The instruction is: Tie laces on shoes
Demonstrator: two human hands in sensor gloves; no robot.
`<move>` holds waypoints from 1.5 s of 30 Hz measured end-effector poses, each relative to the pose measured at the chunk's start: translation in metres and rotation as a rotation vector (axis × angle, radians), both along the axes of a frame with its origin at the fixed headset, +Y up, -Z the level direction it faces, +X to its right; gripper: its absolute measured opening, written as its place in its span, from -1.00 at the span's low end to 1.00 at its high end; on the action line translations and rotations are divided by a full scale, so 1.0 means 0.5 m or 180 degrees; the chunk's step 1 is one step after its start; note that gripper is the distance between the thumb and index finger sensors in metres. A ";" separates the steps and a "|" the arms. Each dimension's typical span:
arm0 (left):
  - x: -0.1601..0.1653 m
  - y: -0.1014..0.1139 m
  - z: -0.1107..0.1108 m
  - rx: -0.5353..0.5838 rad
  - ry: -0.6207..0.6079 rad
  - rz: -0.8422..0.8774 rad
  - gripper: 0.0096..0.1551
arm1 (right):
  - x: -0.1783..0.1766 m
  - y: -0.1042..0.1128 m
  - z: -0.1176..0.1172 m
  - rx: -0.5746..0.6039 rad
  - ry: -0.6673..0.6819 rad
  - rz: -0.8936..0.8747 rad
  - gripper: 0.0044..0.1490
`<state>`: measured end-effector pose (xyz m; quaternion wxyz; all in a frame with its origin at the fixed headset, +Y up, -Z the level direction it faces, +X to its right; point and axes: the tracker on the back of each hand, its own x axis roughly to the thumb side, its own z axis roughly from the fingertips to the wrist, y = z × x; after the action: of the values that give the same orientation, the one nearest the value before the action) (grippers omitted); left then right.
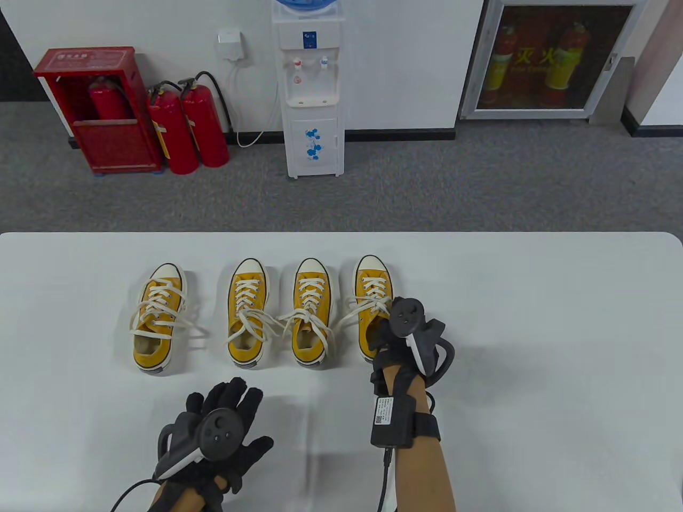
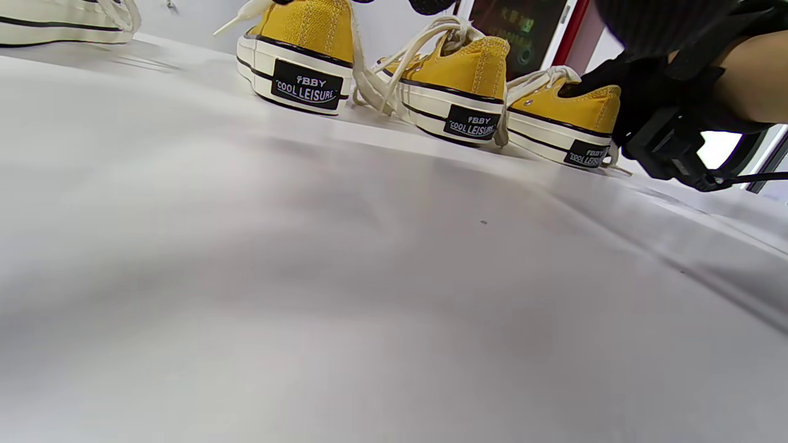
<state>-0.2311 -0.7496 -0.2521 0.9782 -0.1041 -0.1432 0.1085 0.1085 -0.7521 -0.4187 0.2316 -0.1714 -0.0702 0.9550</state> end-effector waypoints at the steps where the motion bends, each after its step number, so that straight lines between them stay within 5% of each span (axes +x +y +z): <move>1: 0.000 0.001 0.000 0.0009 -0.0002 -0.0004 0.09 | 0.003 0.003 0.004 -0.0058 0.0049 0.0006 -0.15; 7: -0.001 0.001 0.000 0.0028 -0.0002 -0.0004 0.08 | 0.024 0.033 0.047 -0.0121 0.0492 -0.0257 0.01; 14: -0.001 0.002 0.002 0.0048 -0.0006 0.0022 0.08 | 0.030 0.079 0.136 0.0019 0.0942 0.0182 0.12; 28: 0.003 0.003 0.007 0.0069 -0.0045 0.0028 0.08 | 0.013 0.074 0.304 0.0278 0.1481 0.0588 0.13; 45: 0.005 -0.003 0.011 0.0208 0.0020 0.0042 0.03 | 0.040 0.040 0.347 0.0459 0.1554 0.0169 0.06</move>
<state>-0.2286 -0.7513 -0.2469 0.9808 -0.0708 -0.1442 0.1105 0.1284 -0.7320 -0.2452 0.2281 0.0831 -0.0846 0.9664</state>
